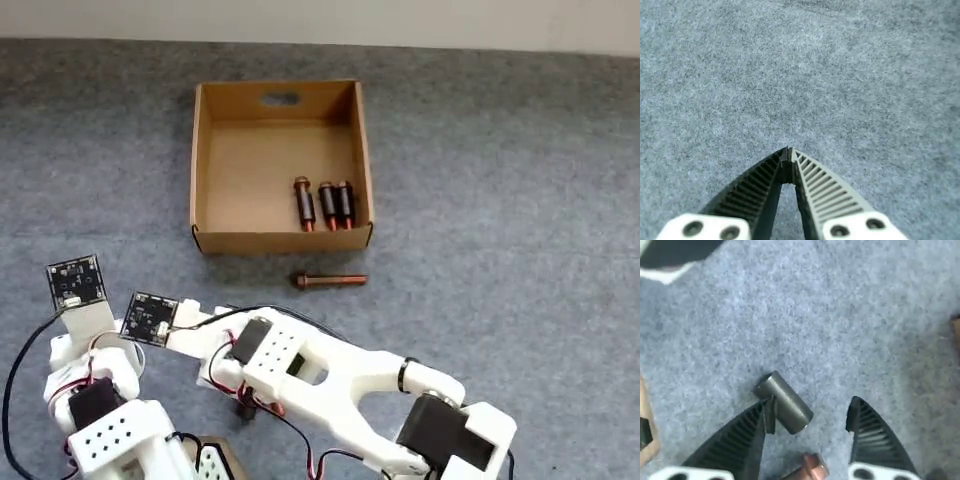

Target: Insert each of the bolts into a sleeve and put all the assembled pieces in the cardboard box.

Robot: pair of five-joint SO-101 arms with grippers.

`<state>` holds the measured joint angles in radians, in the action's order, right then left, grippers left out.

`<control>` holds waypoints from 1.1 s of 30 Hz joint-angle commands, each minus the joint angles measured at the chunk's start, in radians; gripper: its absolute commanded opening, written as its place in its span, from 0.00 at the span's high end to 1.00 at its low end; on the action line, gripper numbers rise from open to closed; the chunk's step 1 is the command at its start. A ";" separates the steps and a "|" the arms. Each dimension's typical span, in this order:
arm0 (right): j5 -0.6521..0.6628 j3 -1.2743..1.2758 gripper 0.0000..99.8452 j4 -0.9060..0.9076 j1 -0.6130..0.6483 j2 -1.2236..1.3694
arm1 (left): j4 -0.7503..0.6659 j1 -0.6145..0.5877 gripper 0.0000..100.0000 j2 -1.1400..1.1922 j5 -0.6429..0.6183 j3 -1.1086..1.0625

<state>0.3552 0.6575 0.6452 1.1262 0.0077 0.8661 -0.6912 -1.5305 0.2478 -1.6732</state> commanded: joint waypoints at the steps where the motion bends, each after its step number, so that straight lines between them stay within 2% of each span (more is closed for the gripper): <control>1: 0.012 -0.016 0.79 0.008 0.005 0.007 | -0.017 0.010 0.98 -0.010 -0.003 0.005; 6: 0.014 -0.016 0.79 0.008 0.013 0.007 | -0.017 0.010 0.98 -0.010 -0.003 0.005; 12: 0.098 -0.024 0.79 0.076 0.042 0.005 | -0.017 0.010 0.98 -0.010 -0.003 0.005; 20: 0.095 -0.024 0.80 0.076 0.056 0.012 | -0.017 0.010 0.98 -0.010 -0.003 0.005; 26: 0.092 -0.024 1.00 0.074 0.002 0.008 | -0.017 0.010 0.98 -0.010 -0.003 0.005; 33: -0.097 -0.058 1.00 0.074 -0.131 0.005 | -0.017 0.010 0.98 -0.010 -0.003 0.005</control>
<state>0.3261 0.6222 0.7112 1.0602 0.0199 0.8661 -0.6897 -1.5290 0.2478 -1.6732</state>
